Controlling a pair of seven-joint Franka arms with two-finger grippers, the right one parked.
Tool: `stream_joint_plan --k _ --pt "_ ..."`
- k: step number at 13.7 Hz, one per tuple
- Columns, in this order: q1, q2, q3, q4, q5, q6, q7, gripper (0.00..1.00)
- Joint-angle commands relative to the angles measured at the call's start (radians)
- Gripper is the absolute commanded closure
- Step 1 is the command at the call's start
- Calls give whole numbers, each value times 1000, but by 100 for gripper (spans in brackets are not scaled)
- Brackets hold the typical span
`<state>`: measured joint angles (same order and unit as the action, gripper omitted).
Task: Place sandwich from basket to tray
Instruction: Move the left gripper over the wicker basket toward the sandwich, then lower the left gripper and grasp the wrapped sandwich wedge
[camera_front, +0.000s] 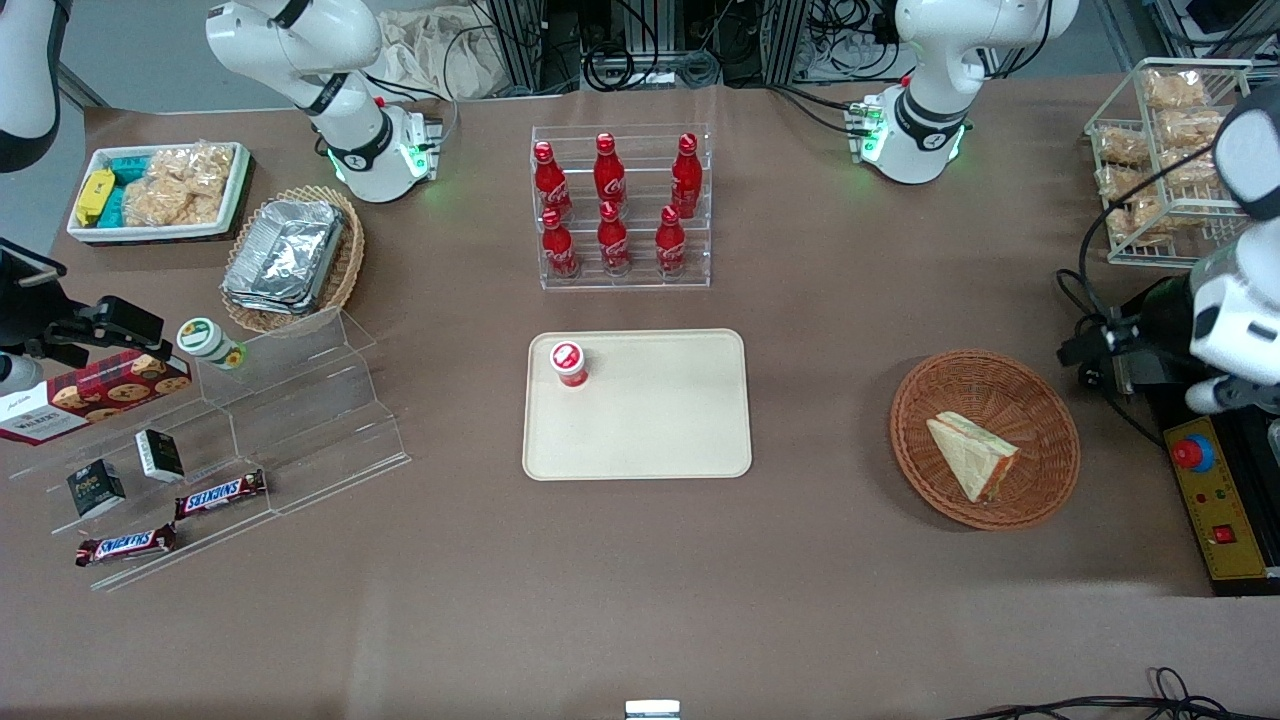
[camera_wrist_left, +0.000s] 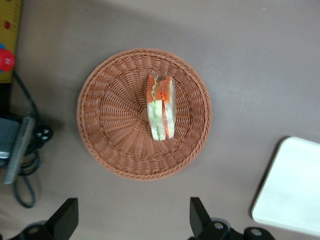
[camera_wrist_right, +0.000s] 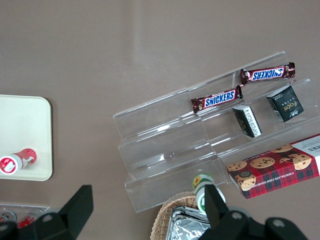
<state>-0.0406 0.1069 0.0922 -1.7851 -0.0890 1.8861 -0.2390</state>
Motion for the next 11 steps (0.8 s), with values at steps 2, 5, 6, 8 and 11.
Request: stream_joint_plan --k 2,5,6,8,11 --pt "7 77 -2 -63 -21 155 -69 0" --pt "5 166 -3 -102 -40 296 -86 0" --pt "4 206 -3 -103 -41 338 -92 0" --pt "-1 276 -6 -106 -50 439 -101 0" --pt "-5 344 -9 -106 -90 537 -106 0"
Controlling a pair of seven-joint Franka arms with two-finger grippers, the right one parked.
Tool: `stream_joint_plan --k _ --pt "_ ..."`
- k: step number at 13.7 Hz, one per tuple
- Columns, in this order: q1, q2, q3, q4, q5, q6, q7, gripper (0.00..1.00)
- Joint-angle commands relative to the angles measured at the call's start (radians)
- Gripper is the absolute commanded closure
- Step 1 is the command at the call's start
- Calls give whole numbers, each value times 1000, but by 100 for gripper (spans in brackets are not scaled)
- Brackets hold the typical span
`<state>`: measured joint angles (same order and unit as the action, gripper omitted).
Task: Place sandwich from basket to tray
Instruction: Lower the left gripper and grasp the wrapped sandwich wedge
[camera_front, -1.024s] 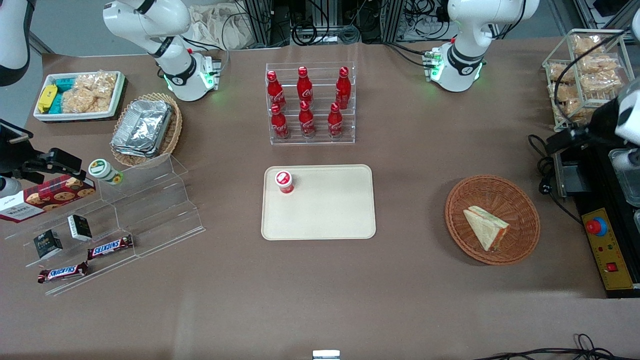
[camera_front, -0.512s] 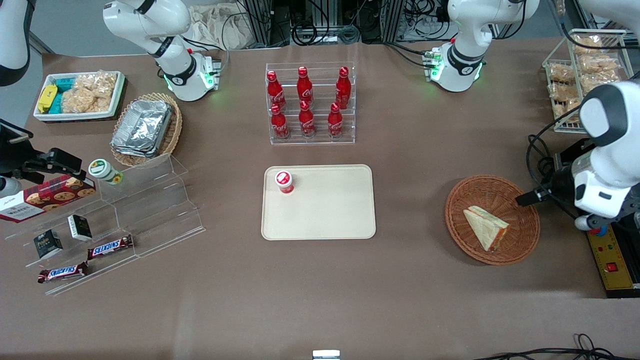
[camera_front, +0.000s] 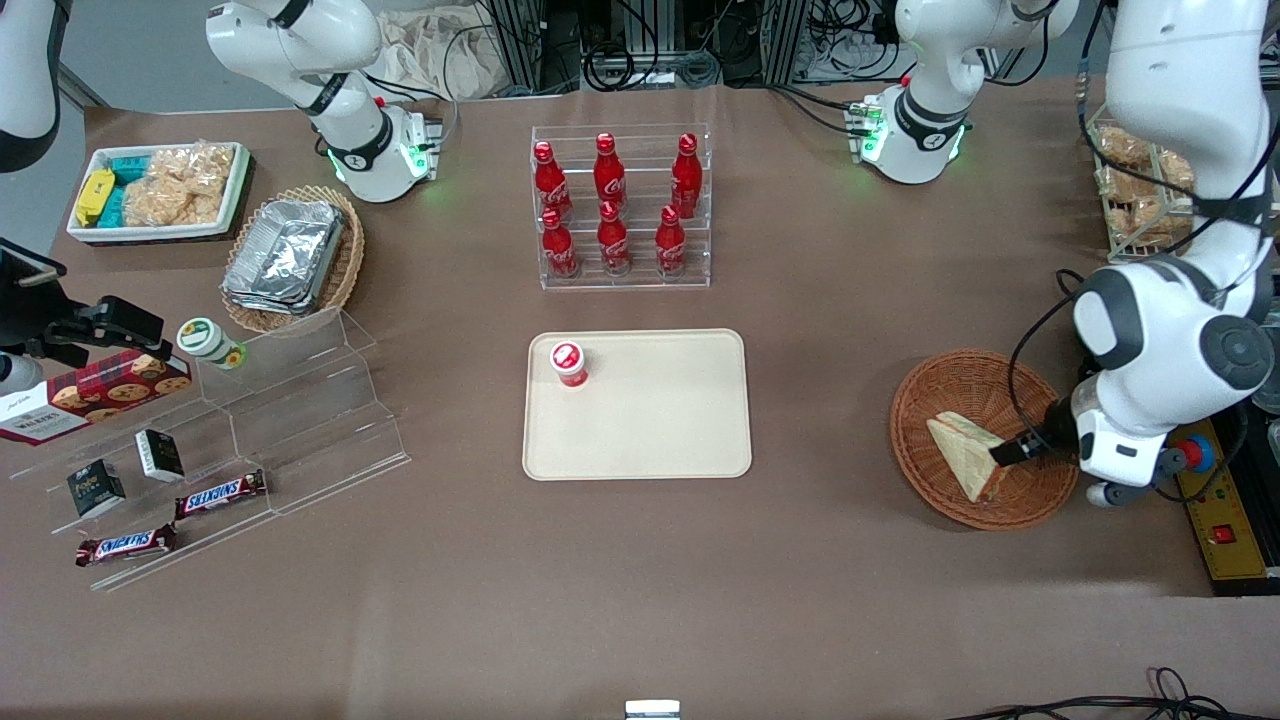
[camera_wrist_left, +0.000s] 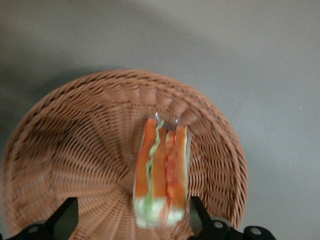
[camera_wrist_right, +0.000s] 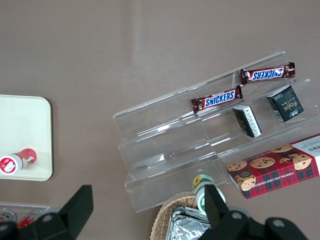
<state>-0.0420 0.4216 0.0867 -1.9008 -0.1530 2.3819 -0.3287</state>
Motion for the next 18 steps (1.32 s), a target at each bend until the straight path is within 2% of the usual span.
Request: stream_joint_plan --k 1,4,5,6,7,8,9,10,14,18 --pt "-4 42 -5 9 -40 60 -16 0" --pt "-6 68 -7 9 -48 86 -16 0" --pt "-6 72 -7 11 -48 86 -18 3" --pt "-6 72 -7 12 -48 85 -21 24" --pt "-6 71 -7 14 -49 79 -30 52" --pt "-6 69 -7 19 -48 71 -38 76" --pt "-6 65 -7 25 -46 69 -44 94" --pt "-7 59 -7 40 -45 59 -43 100" --pt "-24 -41 -7 149 -23 -200 -32 100" --pt "-36 -205 -24 268 87 -542 -32 100"
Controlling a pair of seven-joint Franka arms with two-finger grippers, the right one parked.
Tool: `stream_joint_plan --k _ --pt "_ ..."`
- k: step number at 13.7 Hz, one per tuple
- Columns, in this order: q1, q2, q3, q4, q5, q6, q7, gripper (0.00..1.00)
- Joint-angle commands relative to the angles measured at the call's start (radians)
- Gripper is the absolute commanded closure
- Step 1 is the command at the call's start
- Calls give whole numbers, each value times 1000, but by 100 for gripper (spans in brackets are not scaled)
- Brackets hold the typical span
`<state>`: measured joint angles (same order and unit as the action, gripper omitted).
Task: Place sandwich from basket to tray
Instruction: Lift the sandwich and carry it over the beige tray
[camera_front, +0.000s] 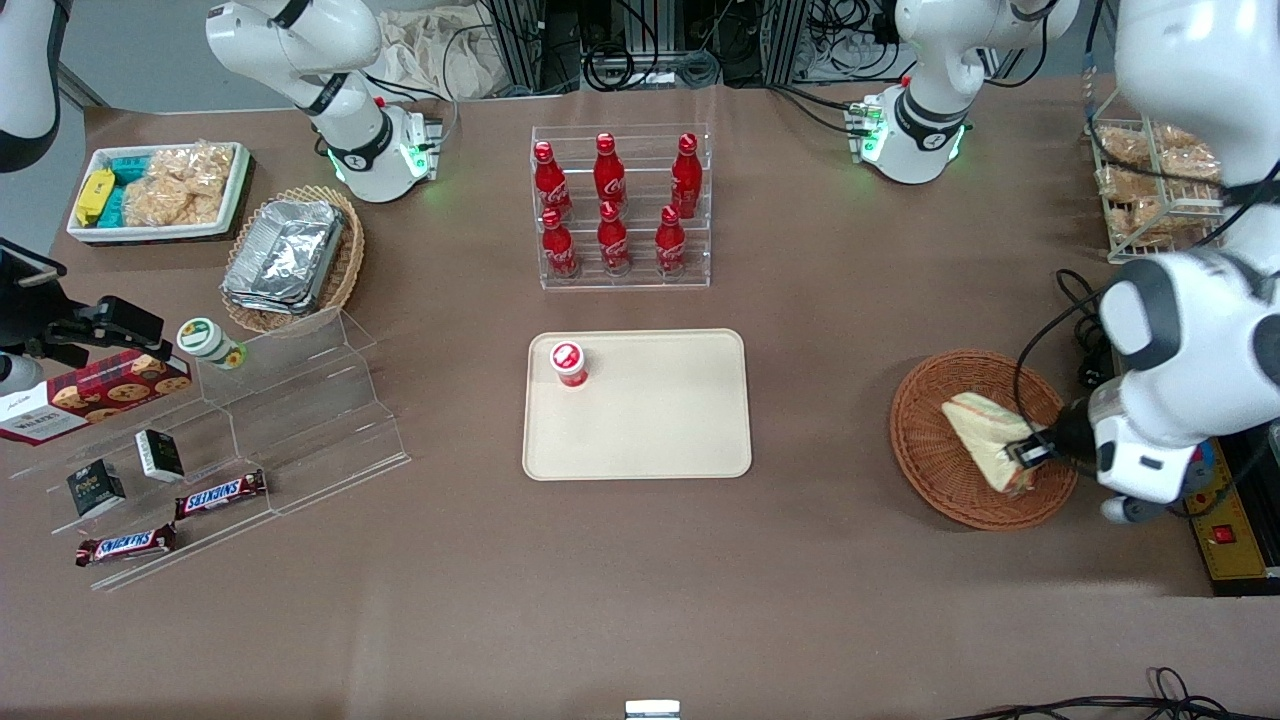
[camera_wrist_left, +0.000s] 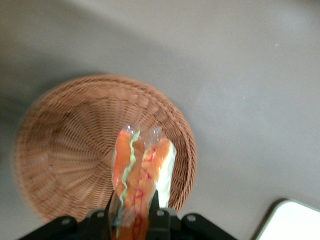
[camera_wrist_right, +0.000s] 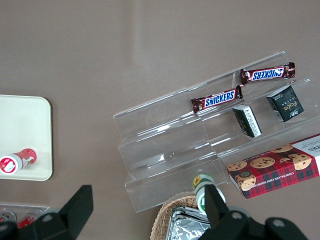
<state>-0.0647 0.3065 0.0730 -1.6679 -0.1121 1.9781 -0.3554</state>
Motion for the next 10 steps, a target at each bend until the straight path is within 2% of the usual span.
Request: stream_joint_plan --k 1,5,7,10 --pt "-18 -127 -21 65 61 -221 -8 100" --pt "-29 -219 -126 221 89 -502 -84 100" --pt "-29 -237 -232 287 91 -597 -211 100" --pt "-29 -238 -448 296 124 -598 -481 100"
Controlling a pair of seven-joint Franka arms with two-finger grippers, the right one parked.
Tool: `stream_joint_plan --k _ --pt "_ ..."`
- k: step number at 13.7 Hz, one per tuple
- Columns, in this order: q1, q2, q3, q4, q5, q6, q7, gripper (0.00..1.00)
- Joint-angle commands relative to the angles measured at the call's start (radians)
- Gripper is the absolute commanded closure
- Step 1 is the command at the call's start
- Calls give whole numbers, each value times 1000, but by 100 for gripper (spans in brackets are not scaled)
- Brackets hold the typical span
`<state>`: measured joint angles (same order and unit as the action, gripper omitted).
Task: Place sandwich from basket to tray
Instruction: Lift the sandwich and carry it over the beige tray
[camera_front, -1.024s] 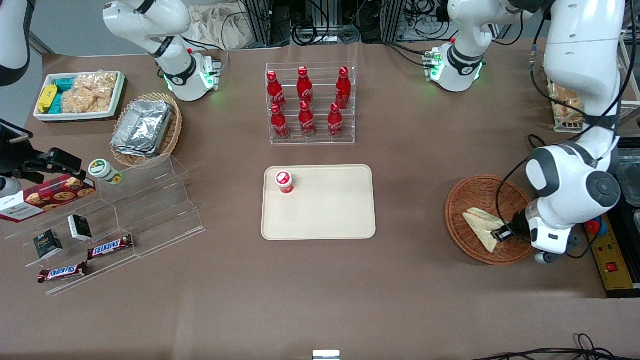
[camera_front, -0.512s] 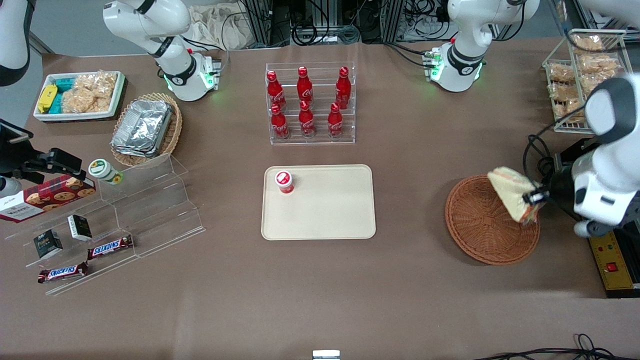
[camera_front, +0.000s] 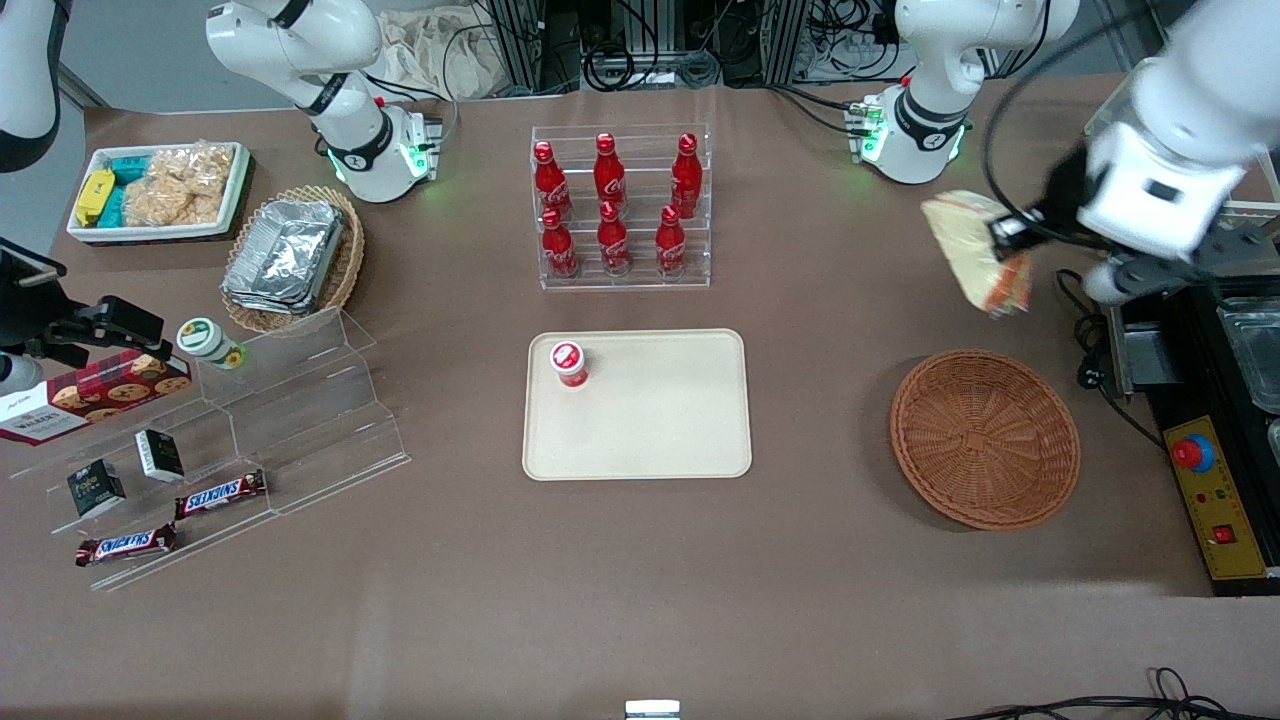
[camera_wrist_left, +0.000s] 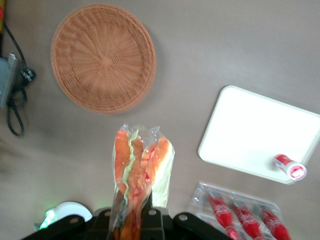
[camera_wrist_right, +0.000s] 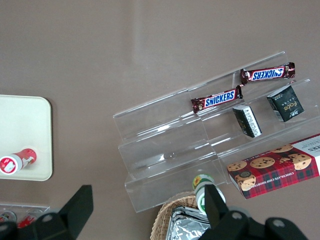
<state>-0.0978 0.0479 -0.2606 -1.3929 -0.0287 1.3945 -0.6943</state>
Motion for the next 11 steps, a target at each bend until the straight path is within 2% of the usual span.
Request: stream_joint_plan --k 1,4,7,11 --pt "3 44 -190 20 71 9 -224 100" --pt "-22 176 -316 9 140 183 -451 100" --pt "-118 338 -324 6 243 325 -595 100" --pt "-145 516 -324 -1 343 444 -626 100"
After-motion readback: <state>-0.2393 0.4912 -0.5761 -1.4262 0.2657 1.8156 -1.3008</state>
